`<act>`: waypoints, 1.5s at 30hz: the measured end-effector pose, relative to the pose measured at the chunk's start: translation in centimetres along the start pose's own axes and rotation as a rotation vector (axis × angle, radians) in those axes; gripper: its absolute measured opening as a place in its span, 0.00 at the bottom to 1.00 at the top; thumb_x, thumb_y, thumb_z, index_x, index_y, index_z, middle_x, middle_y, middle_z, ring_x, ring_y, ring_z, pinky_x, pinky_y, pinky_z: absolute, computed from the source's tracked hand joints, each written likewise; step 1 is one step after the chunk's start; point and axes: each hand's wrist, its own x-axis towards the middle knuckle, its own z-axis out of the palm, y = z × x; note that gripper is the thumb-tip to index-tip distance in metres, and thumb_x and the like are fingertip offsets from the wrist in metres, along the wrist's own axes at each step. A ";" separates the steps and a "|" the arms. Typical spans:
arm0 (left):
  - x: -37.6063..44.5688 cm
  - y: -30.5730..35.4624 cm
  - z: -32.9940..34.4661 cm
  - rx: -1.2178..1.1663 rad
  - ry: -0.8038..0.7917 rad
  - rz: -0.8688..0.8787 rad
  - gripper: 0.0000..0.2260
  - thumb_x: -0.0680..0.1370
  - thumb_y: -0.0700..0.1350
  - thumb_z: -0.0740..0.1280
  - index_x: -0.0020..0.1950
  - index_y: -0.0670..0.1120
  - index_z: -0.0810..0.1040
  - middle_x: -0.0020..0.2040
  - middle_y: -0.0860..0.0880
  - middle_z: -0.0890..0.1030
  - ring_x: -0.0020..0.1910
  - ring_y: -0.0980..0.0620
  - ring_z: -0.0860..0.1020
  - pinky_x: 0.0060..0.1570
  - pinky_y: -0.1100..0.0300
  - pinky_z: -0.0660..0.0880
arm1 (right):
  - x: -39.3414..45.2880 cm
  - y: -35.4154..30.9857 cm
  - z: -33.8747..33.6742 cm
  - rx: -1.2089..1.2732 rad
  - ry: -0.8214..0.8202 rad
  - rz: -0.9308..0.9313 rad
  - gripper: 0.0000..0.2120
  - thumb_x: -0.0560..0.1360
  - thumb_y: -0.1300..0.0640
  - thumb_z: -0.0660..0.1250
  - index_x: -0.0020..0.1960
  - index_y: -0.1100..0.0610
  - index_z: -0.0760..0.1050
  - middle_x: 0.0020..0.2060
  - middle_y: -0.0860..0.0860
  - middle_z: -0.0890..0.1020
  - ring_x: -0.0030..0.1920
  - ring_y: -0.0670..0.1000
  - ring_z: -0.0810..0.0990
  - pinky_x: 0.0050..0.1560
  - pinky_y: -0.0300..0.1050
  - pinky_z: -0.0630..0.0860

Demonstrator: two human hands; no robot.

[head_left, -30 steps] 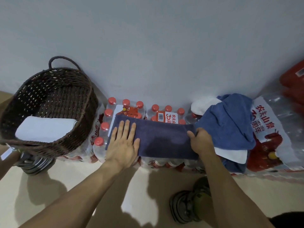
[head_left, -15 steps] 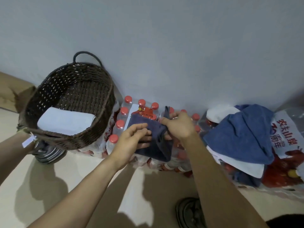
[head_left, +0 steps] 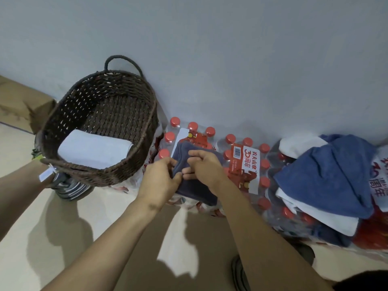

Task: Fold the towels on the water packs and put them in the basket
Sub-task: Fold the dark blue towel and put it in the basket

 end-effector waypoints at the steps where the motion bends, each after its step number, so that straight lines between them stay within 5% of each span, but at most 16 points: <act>1: 0.0 -0.2 0.0 0.115 0.030 0.025 0.07 0.71 0.44 0.72 0.43 0.51 0.74 0.36 0.53 0.78 0.36 0.49 0.75 0.37 0.58 0.68 | 0.0 0.1 -0.1 -0.032 -0.003 -0.018 0.16 0.83 0.67 0.52 0.70 0.66 0.64 0.34 0.57 0.79 0.24 0.47 0.81 0.28 0.37 0.78; 7: -0.4 -0.7 -0.1 0.290 -0.013 -0.104 0.14 0.74 0.51 0.72 0.49 0.43 0.74 0.45 0.42 0.79 0.46 0.41 0.77 0.39 0.57 0.65 | 0.0 0.5 0.0 0.012 -0.062 -0.010 0.24 0.80 0.73 0.54 0.75 0.64 0.63 0.45 0.51 0.73 0.38 0.50 0.80 0.36 0.38 0.82; 13: -0.5 0.2 -0.6 0.241 -0.082 -0.200 0.14 0.71 0.49 0.76 0.39 0.46 0.72 0.33 0.50 0.74 0.35 0.48 0.75 0.31 0.59 0.65 | 0.1 1.1 0.4 0.028 -0.091 -0.045 0.23 0.82 0.70 0.55 0.76 0.62 0.58 0.45 0.49 0.71 0.62 0.67 0.74 0.41 0.41 0.80; 15: -0.4 0.4 -0.9 0.284 -0.144 -0.194 0.15 0.71 0.49 0.76 0.34 0.43 0.75 0.28 0.49 0.74 0.29 0.50 0.73 0.25 0.62 0.64 | 0.3 1.8 0.4 -0.001 -0.042 -0.105 0.21 0.83 0.67 0.51 0.76 0.63 0.58 0.46 0.52 0.71 0.67 0.72 0.68 0.55 0.52 0.76; 17: -0.4 0.6 -1.2 0.297 -0.175 -0.194 0.13 0.71 0.49 0.76 0.34 0.43 0.77 0.28 0.49 0.75 0.28 0.51 0.72 0.24 0.65 0.63 | 0.2 2.0 0.5 0.084 -0.047 -0.068 0.20 0.84 0.64 0.52 0.75 0.62 0.58 0.46 0.53 0.71 0.69 0.73 0.65 0.65 0.59 0.68; 20: -0.5 0.8 -1.3 0.261 -0.224 -0.227 0.09 0.71 0.48 0.75 0.37 0.45 0.79 0.30 0.49 0.76 0.30 0.51 0.73 0.25 0.63 0.64 | -0.6 1.8 0.4 0.120 -0.089 -0.005 0.23 0.82 0.67 0.56 0.76 0.60 0.57 0.55 0.55 0.73 0.69 0.70 0.68 0.66 0.57 0.68; 23: -0.8 1.1 -1.3 0.158 -0.259 -0.255 0.10 0.69 0.45 0.75 0.38 0.48 0.74 0.33 0.51 0.77 0.31 0.54 0.73 0.27 0.62 0.64 | -1.6 2.1 0.1 -0.166 -0.114 -0.077 0.33 0.78 0.72 0.62 0.78 0.56 0.55 0.68 0.59 0.68 0.64 0.61 0.76 0.65 0.52 0.74; 27: -1.2 2.5 -1.6 0.119 -0.266 -0.125 0.12 0.68 0.40 0.74 0.40 0.48 0.70 0.35 0.51 0.77 0.34 0.50 0.74 0.31 0.60 0.67 | -3.2 1.5 -1.2 -0.481 -0.097 -0.211 0.41 0.75 0.63 0.70 0.79 0.48 0.51 0.64 0.54 0.67 0.56 0.57 0.79 0.65 0.55 0.75; 31: -1.3 5.5 -2.4 0.108 -0.110 0.231 0.13 0.68 0.38 0.73 0.48 0.48 0.74 0.45 0.50 0.83 0.45 0.46 0.80 0.46 0.54 0.76 | -5.5 0.2 -3.5 -0.743 0.072 -0.467 0.44 0.67 0.57 0.76 0.76 0.42 0.56 0.63 0.48 0.59 0.67 0.57 0.67 0.68 0.51 0.70; 34: -1.4 7.6 -3.2 -0.065 -0.167 0.448 0.15 0.72 0.42 0.73 0.55 0.51 0.75 0.50 0.56 0.82 0.51 0.56 0.80 0.53 0.59 0.76 | -7.1 -1.1 -5.8 -0.965 0.230 -0.669 0.34 0.63 0.49 0.78 0.67 0.43 0.71 0.73 0.50 0.56 0.73 0.57 0.55 0.72 0.55 0.61; 37: -1.6 8.5 -3.6 -0.258 -0.193 0.491 0.13 0.74 0.41 0.72 0.57 0.50 0.77 0.52 0.56 0.81 0.53 0.57 0.80 0.55 0.62 0.75 | -8.3 -2.7 -8.3 -1.141 0.243 -0.640 0.23 0.62 0.44 0.78 0.55 0.47 0.80 0.76 0.49 0.60 0.76 0.56 0.52 0.75 0.59 0.52; 39: -1.7 8.5 -3.6 -0.312 -0.155 0.460 0.13 0.75 0.40 0.71 0.58 0.50 0.77 0.53 0.56 0.81 0.52 0.57 0.81 0.53 0.61 0.76 | -8.9 -3.5 -9.8 -1.109 0.193 -0.537 0.17 0.61 0.45 0.79 0.45 0.48 0.79 0.63 0.47 0.75 0.66 0.50 0.70 0.70 0.53 0.63; 40: -1.7 8.3 -3.6 -0.320 -0.137 0.449 0.13 0.76 0.40 0.71 0.58 0.51 0.76 0.53 0.56 0.81 0.52 0.56 0.81 0.53 0.60 0.76 | -9.1 -3.7 -10.5 -1.051 0.155 -0.462 0.15 0.61 0.46 0.80 0.41 0.48 0.77 0.51 0.45 0.80 0.53 0.47 0.77 0.60 0.44 0.72; 42: -1.6 8.0 -3.4 -0.338 -0.134 0.442 0.13 0.77 0.38 0.69 0.59 0.51 0.76 0.54 0.54 0.81 0.53 0.55 0.80 0.56 0.56 0.76 | -9.1 -3.7 -11.8 -0.935 0.050 -0.320 0.15 0.62 0.49 0.81 0.40 0.49 0.76 0.37 0.44 0.81 0.36 0.47 0.80 0.33 0.34 0.74; 45: -1.6 7.7 -3.1 -0.456 -0.232 0.423 0.14 0.78 0.35 0.66 0.63 0.43 0.74 0.56 0.46 0.82 0.57 0.50 0.80 0.62 0.51 0.74 | -8.9 -2.9 -12.5 -0.886 -0.072 -0.192 0.21 0.62 0.47 0.81 0.50 0.47 0.76 0.44 0.43 0.80 0.41 0.45 0.79 0.36 0.38 0.72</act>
